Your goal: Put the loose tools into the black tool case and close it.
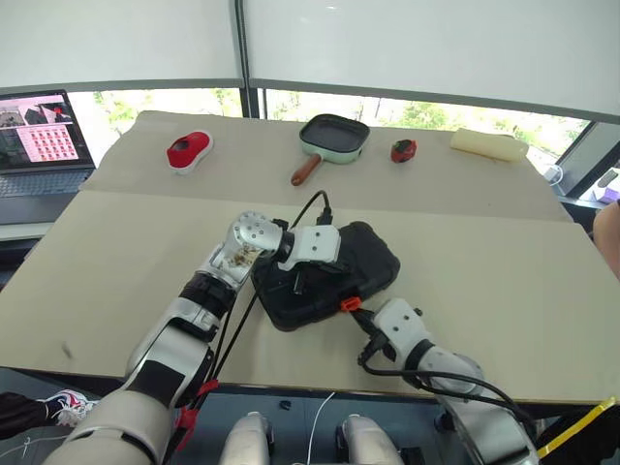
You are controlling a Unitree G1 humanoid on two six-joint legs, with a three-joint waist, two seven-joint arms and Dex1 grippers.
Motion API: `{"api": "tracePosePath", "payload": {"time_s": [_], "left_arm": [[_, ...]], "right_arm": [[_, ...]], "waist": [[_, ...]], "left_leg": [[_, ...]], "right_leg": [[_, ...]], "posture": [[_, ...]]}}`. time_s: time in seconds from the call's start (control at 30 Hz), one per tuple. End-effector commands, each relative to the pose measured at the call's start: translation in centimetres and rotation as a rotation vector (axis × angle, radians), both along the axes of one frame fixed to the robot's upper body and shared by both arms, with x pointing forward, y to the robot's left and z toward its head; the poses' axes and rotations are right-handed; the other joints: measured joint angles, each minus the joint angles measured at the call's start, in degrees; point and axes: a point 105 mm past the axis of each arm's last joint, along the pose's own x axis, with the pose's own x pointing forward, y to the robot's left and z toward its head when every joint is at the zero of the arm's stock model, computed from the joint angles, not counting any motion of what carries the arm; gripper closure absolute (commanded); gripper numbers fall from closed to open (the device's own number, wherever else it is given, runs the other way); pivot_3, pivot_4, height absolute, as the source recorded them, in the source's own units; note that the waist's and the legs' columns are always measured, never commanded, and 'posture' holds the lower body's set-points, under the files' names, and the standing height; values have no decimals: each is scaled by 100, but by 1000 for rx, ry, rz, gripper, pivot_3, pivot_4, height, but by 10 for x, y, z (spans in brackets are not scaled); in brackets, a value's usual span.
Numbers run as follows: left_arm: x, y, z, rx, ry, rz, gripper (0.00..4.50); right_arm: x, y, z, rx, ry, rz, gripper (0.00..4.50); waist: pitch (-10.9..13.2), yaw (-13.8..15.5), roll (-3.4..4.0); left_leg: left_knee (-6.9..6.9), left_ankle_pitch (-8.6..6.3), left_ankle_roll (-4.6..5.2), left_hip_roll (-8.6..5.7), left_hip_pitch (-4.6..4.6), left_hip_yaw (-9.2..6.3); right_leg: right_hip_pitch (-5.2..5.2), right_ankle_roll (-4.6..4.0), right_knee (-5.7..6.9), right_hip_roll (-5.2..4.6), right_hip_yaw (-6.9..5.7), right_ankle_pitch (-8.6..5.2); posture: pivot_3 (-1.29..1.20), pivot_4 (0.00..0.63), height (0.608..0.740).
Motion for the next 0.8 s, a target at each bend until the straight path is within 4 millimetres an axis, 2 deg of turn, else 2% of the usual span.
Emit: {"api": "tracePosePath", "payload": {"time_s": [0.03,0.27,0.4,0.5,0.67,0.77,0.8], "left_arm": [[-8,7,-43,134,97,8,4486],[-6,6,-44,132,96,15,4486],[-3,16,-42,122,123,51,4486],[1,35,-32,83,164,110,3769],[-7,80,-11,32,217,194,1827],[-33,140,17,-22,318,310,676],[-40,149,24,-29,338,330,352]], "right_arm": [[-4,7,54,68,-192,45,4493],[-4,4,51,38,-156,56,4493],[-8,-6,48,14,-88,92,4493],[-17,-19,54,10,-8,172,3732],[-20,-44,77,30,71,263,1941],[-29,-67,96,33,151,374,842],[-31,-72,100,37,174,391,602]], "waist": [[0,-6,0],[-4,35,0],[-4,36,0],[-3,2,-1],[2,-139,6],[10,-219,15],[19,-242,21]], "left_leg": [[0,0,0,0,0,0],[0,0,0,-5,5,-1],[0,-1,2,-10,0,1],[0,-1,3,-8,0,0],[-25,-2,2,7,14,-7],[-75,-1,3,8,38,-15],[-95,-1,2,7,57,-15]], "right_leg": [[0,0,0,0,0,0],[8,0,-7,-2,0,-2],[9,-23,-8,-7,1,12],[8,-23,-7,-6,2,11],[4,-8,-2,8,6,21],[-2,-17,-3,10,21,18],[4,-25,-4,11,25,10]], "posture": [[0,150,740],[0,150,740],[0,150,740],[0,150,740],[0,150,740],[0,150,740],[0,150,740]]}}
